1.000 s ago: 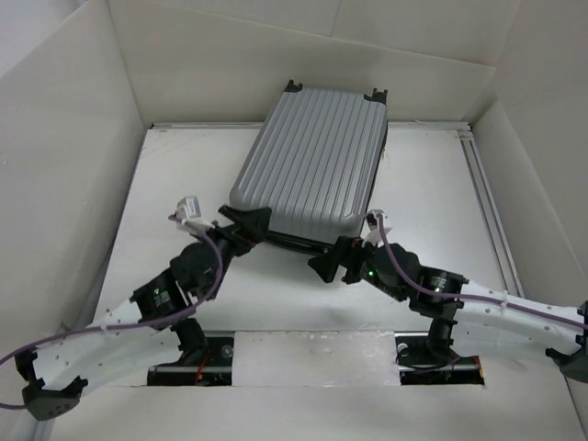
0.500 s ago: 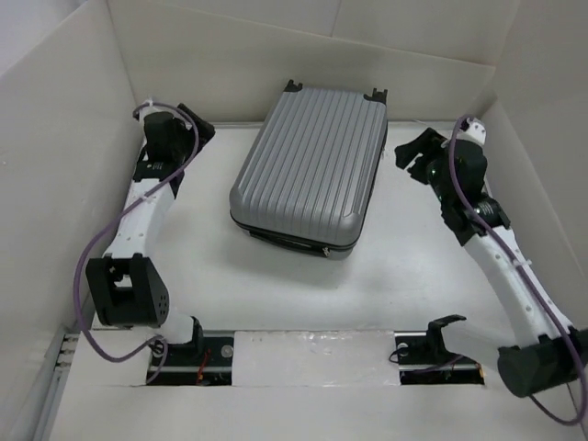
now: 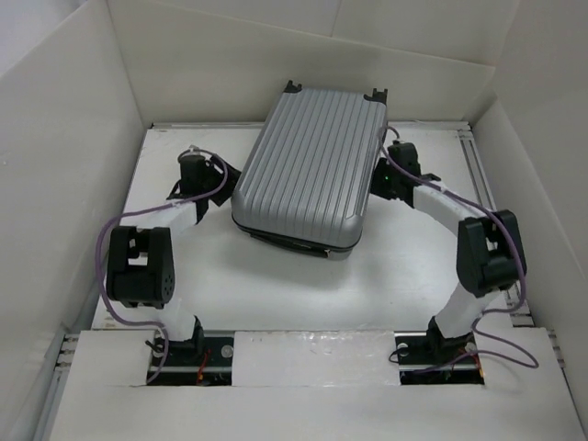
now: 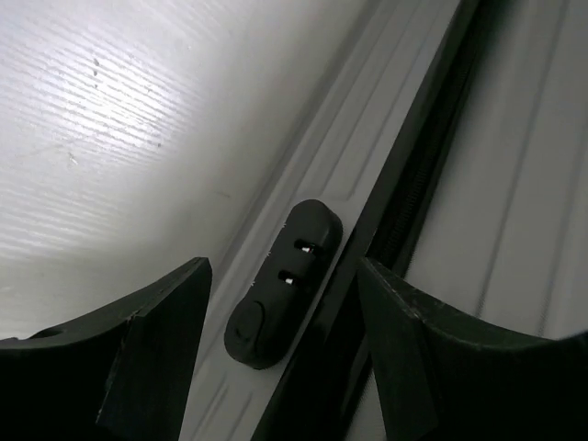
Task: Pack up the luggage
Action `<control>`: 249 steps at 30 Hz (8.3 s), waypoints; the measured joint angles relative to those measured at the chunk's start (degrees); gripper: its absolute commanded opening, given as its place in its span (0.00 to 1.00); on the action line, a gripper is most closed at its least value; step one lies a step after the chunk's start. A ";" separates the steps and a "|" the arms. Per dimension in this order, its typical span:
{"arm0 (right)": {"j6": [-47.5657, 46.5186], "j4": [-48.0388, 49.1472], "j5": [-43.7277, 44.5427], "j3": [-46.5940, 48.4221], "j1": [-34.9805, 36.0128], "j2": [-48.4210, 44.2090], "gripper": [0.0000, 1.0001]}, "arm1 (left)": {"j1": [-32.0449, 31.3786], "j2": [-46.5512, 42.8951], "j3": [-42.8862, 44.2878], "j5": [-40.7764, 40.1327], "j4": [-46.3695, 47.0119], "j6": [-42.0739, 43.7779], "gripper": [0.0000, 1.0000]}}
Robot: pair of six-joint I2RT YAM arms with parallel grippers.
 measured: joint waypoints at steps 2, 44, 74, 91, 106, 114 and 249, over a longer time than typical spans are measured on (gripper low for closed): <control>-2.71 -1.99 1.38 3.74 2.12 4.96 0.32 | -0.79 -3.30 -6.01 -2.60 6.12 -2.73 0.61; -5.55 6.75 -4.68 -42.10 17.46 -61.07 0.15 | -10.97 -63.47 -41.31 -19.17 -8.81 -8.37 0.53; -17.09 30.53 -0.63 -36.33 17.77 -26.27 0.27 | -7.93 -57.29 -42.34 -12.39 -0.72 -4.44 0.46; -19.43 27.71 6.19 -36.37 20.17 -30.14 0.00 | -7.93 -63.49 -46.07 -6.29 -0.72 -3.58 0.23; -9.33 11.13 12.94 -28.65 39.50 -29.33 0.00 | -9.40 -57.90 -51.56 -3.30 14.56 -7.85 0.14; 2.64 20.17 22.53 -17.40 57.20 -10.40 0.00 | -15.13 -56.61 -52.68 -6.88 18.82 -10.29 0.12; 3.63 -6.23 -3.54 -38.75 39.10 -62.51 0.82 | 35.17 -14.69 -19.89 26.05 15.82 -13.90 1.00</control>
